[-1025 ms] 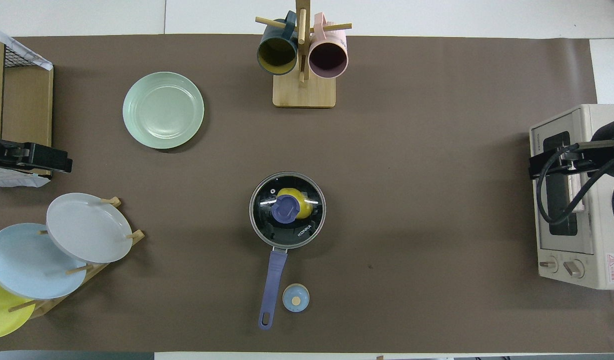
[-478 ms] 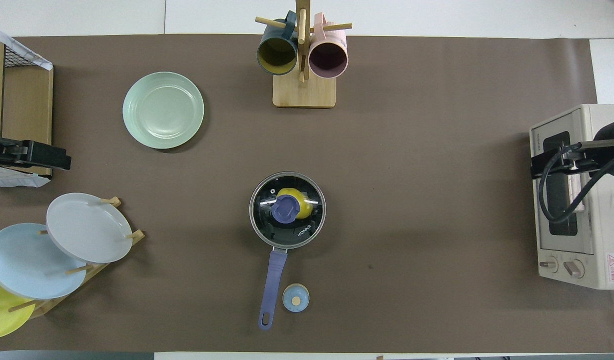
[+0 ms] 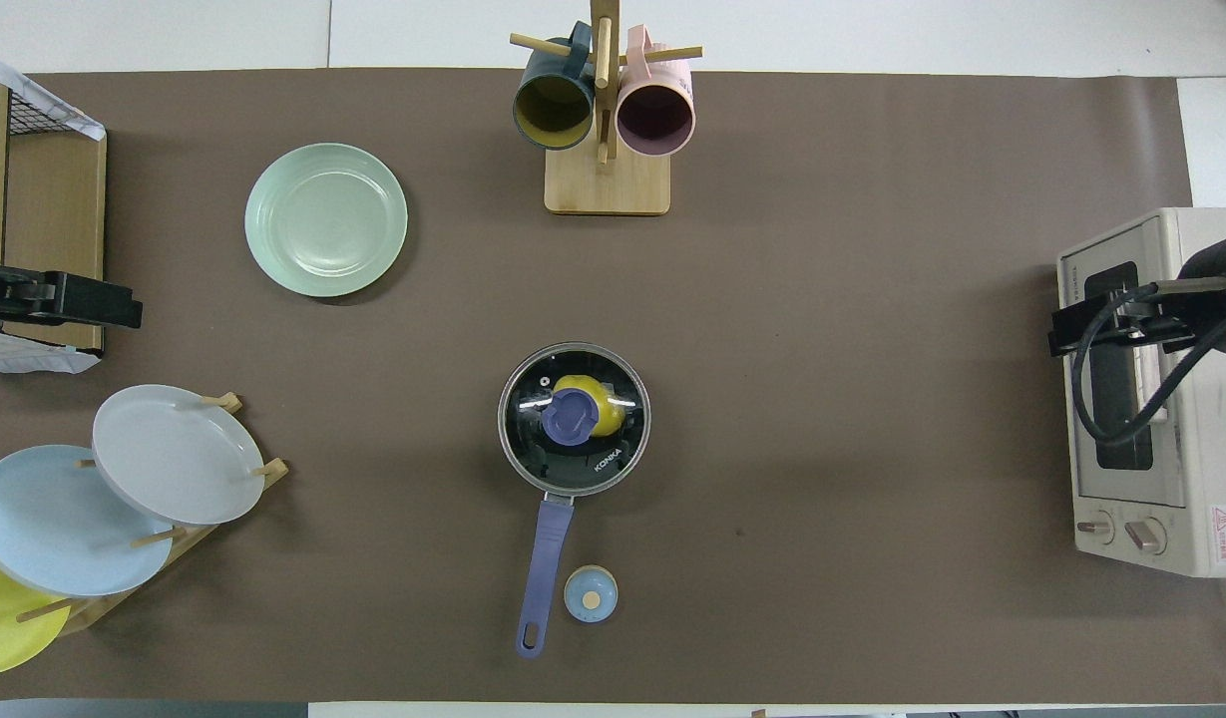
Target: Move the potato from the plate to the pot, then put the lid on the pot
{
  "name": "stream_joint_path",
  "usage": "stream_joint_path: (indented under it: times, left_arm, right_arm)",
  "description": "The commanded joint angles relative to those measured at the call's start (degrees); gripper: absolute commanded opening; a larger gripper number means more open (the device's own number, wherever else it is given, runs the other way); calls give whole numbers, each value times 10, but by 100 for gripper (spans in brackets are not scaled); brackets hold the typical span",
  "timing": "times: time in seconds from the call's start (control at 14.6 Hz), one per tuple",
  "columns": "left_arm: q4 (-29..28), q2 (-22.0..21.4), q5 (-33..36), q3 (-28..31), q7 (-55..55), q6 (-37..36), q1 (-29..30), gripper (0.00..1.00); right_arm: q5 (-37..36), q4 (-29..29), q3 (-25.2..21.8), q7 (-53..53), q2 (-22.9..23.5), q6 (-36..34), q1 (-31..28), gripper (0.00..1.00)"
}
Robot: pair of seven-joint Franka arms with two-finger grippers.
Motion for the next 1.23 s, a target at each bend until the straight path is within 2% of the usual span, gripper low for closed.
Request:
stream_joint_path:
  times: [0.0,0.2,1.16]
  left_arm:
    - [-19,-14,11,0,4,16,-2,100]
    - [-18,-14,11,0,1,15,-2,100]
    - [-19,-14,11,0,-1,19,5,100]
  right_arm:
    - [18,0,7,-7,-10,-7,-11,100]
    - [18,-9,7,-11,-22,-15,-11,100]
    - [8,1,6,-17,-22,-8,-14,100]
